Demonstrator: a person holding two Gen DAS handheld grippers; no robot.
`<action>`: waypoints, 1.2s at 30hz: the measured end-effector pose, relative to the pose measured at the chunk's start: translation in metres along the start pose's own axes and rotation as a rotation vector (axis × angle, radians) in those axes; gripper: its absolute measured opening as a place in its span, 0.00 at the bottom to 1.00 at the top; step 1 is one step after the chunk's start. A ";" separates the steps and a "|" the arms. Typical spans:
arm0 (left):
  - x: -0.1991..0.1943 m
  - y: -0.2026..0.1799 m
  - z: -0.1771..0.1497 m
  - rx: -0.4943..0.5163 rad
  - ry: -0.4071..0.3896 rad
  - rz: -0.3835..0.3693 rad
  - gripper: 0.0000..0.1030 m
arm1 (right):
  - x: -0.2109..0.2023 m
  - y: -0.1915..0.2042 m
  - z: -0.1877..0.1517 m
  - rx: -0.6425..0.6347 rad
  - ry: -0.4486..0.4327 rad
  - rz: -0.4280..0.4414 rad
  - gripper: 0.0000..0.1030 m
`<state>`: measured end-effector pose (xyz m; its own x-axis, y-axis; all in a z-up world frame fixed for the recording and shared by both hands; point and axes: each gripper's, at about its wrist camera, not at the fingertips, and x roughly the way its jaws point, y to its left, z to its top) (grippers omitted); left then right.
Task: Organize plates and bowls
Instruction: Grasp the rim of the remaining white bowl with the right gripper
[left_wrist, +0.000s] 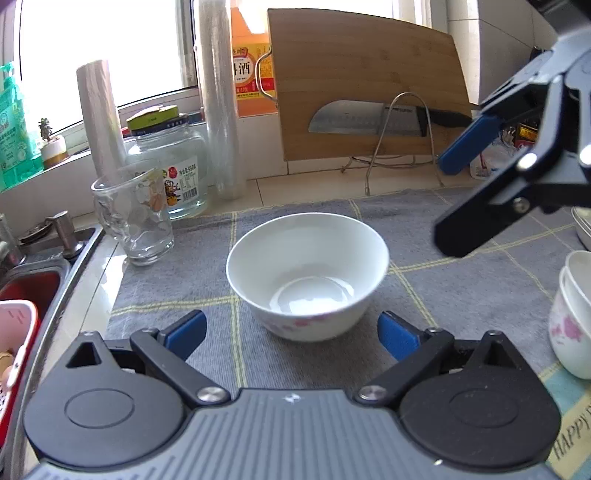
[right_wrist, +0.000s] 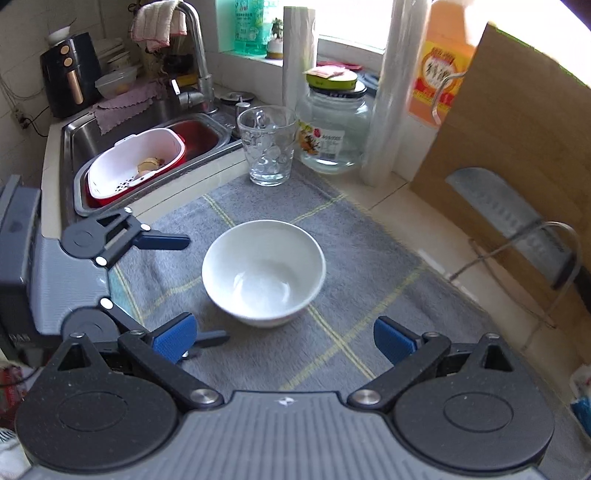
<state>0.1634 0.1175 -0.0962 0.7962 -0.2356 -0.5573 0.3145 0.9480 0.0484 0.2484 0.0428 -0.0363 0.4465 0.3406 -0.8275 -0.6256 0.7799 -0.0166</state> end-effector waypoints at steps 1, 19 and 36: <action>0.003 0.000 0.000 0.002 0.002 -0.001 0.96 | 0.006 -0.001 0.003 0.005 0.009 0.012 1.00; 0.020 0.002 0.005 -0.015 -0.022 -0.060 0.93 | 0.070 -0.025 0.031 0.082 0.077 0.113 0.94; 0.022 0.002 0.007 -0.005 -0.015 -0.068 0.91 | 0.093 -0.034 0.036 0.150 0.092 0.178 0.78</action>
<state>0.1852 0.1123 -0.1024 0.7806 -0.3027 -0.5468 0.3658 0.9307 0.0069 0.3342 0.0668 -0.0920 0.2736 0.4357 -0.8575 -0.5841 0.7836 0.2117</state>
